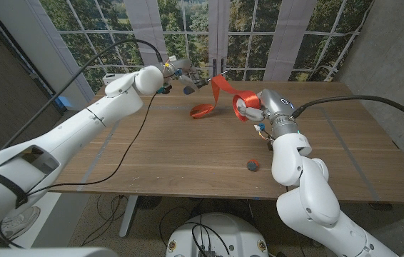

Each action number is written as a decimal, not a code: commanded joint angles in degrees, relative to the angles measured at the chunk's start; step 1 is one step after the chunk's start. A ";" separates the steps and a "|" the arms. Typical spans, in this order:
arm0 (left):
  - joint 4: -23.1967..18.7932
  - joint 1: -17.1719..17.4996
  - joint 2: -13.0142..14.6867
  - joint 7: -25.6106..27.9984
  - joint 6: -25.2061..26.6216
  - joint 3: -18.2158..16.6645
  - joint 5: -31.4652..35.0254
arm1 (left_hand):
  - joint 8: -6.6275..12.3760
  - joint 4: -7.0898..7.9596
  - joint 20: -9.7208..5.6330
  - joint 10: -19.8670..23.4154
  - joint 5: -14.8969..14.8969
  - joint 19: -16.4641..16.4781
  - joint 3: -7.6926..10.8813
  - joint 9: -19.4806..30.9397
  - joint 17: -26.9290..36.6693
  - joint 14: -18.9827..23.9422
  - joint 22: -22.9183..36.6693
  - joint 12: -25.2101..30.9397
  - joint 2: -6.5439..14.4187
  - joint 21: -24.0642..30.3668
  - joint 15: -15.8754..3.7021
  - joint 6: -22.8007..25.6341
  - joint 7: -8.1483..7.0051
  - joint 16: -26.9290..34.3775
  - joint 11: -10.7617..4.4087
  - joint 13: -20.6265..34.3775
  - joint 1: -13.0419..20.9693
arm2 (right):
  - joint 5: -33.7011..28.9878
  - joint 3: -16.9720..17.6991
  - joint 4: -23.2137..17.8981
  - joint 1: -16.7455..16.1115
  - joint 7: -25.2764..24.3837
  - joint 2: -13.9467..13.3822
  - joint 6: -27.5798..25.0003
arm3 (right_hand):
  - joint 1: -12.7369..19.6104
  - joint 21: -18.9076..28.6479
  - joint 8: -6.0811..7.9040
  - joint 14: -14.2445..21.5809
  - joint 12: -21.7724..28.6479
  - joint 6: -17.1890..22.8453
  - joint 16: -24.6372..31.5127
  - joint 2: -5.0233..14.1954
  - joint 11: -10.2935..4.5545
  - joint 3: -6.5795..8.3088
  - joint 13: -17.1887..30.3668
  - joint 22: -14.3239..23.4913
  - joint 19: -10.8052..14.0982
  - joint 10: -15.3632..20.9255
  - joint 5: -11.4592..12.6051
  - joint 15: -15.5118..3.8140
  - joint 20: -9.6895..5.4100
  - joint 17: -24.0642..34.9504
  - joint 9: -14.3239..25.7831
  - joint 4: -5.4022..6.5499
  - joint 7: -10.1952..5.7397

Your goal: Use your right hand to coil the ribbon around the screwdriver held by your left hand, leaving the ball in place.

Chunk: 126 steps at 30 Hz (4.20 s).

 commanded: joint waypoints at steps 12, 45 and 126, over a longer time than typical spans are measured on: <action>-4.36 -2.02 2.21 -5.95 1.84 0.58 -1.10 | -0.01 0.45 0.27 5.49 0.19 -0.14 2.69 5.11 0.32 7.58 -0.20 -0.48 5.23 1.10 -12.84 4.43 2.02 0.04 -4.94 16.76 5.09 | 11.60 -2.47 13.88 6.78 -1.62 1.54 -7.44 | 9.10 -0.15 8.13 2.26 0.43 5.90 -0.44 8.83 0.19 -0.23 0.04 0.20 0.30 0.17 0.19 -2.35 0.08 -0.05 4.88 -0.07 -2.45; -11.67 1.36 6.38 -9.82 3.80 -4.16 -13.31 | -0.58 0.31 0.33 5.72 0.19 -0.71 2.54 5.64 0.44 7.82 -0.82 -0.77 5.22 2.73 -12.85 4.72 2.13 0.05 -4.99 17.48 5.40 | 30.29 -10.82 31.08 24.93 -19.94 2.23 -2.49 | 9.77 -0.25 8.60 2.83 0.65 6.22 -0.71 8.68 -0.04 -0.08 -0.37 0.19 0.31 0.45 0.00 -2.72 0.05 0.17 4.71 -0.29 -2.44; 3.45 -7.31 4.22 -26.27 -5.84 3.08 -17.66 | -2.36 0.42 0.84 5.71 0.13 -2.80 1.75 6.99 0.89 6.92 -1.75 -2.33 5.53 6.51 -12.43 5.05 2.38 0.25 -4.26 18.43 6.08 | 27.55 -10.98 42.82 36.53 -31.56 7.30 15.22 | 9.40 -0.33 9.08 3.41 1.06 6.44 -2.26 8.15 -0.37 0.23 -0.89 0.15 0.71 0.74 -0.15 -3.38 -0.21 0.85 3.82 -0.02 -2.98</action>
